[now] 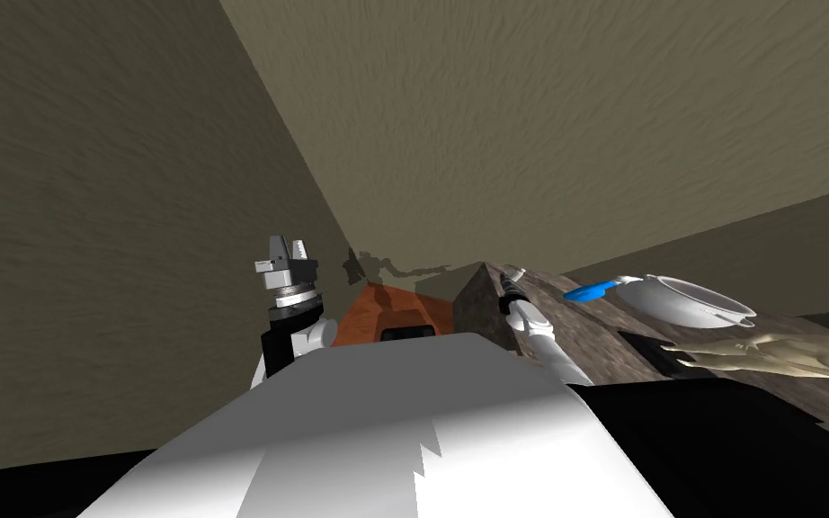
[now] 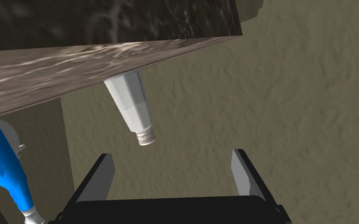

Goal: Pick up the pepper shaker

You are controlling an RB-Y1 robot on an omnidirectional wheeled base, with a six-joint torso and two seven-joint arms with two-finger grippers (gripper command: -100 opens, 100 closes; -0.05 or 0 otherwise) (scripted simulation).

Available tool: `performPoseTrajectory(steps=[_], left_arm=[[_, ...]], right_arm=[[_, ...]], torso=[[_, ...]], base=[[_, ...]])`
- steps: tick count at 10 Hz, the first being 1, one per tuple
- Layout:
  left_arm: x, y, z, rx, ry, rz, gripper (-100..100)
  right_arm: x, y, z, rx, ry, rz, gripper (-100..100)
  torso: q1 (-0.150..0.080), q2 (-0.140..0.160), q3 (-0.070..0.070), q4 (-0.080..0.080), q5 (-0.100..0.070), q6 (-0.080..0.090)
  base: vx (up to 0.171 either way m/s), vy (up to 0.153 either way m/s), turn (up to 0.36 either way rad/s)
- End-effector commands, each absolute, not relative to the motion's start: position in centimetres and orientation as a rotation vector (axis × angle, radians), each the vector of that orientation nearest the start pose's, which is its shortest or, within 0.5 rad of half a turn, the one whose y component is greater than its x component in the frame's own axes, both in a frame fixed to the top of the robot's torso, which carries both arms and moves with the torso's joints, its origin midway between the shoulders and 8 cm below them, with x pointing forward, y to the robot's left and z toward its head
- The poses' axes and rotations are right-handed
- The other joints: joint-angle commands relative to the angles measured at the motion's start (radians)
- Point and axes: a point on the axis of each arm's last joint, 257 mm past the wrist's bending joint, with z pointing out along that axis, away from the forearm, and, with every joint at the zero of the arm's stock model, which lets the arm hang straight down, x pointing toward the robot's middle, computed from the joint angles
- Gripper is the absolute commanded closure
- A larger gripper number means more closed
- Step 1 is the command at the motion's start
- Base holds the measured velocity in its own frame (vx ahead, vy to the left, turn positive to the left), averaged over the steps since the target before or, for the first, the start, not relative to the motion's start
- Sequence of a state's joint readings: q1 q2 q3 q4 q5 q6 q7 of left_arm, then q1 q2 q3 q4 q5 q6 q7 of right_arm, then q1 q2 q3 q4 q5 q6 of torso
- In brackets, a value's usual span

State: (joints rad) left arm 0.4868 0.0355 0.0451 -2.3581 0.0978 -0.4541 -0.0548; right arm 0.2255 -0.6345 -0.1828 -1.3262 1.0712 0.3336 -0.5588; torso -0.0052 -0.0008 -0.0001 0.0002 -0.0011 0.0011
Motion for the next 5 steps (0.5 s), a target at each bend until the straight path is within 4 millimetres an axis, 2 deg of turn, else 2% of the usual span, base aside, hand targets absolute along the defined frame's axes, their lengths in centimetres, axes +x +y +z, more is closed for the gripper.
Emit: performPoseTrajectory(steps=[1,2,3,4,5], left_arm=[[33.2,29.6,5.6,-0.629,0.565,-1.289,0],[33.2,29.6,5.6,-0.629,0.565,-1.288,0],[33.2,29.6,5.6,-0.629,0.565,-1.289,0],[33.2,29.6,5.6,-0.629,0.565,-1.288,0],[33.2,29.6,5.6,-0.629,0.565,-1.289,0]], right_arm=[[36.8,-67.3,-29.0,0.872,1.569,-0.364,-100],[36.2,-68.6,-28.9,0.877,1.556,-0.423,-100],[35.6,-69.0,-29.4,0.887,1.563,-0.439,-100],[34.4,-70.5,-29.8,0.898,1.56,-0.505,-100],[34.3,-70.6,-29.7,0.901,1.556,-0.51,-100]], torso=[[0.0,0.0,0.0,0.0,0.0,0.0],[0.0,0.0,0.0,0.0,0.0,0.001],[0.0,-0.001,0.0,0.0,0.0,0.0],[0.0,-0.001,0.0,0.0,0.0,0.001],[0.0,-0.001,-0.001,0.0,0.0,0.0]], base=[[-0.004,-0.009,0.09],[-0.001,-0.01,0.184],[0.001,-0.014,0.091],[0.002,-0.012,0.155],[0.003,-0.015,0.091]])
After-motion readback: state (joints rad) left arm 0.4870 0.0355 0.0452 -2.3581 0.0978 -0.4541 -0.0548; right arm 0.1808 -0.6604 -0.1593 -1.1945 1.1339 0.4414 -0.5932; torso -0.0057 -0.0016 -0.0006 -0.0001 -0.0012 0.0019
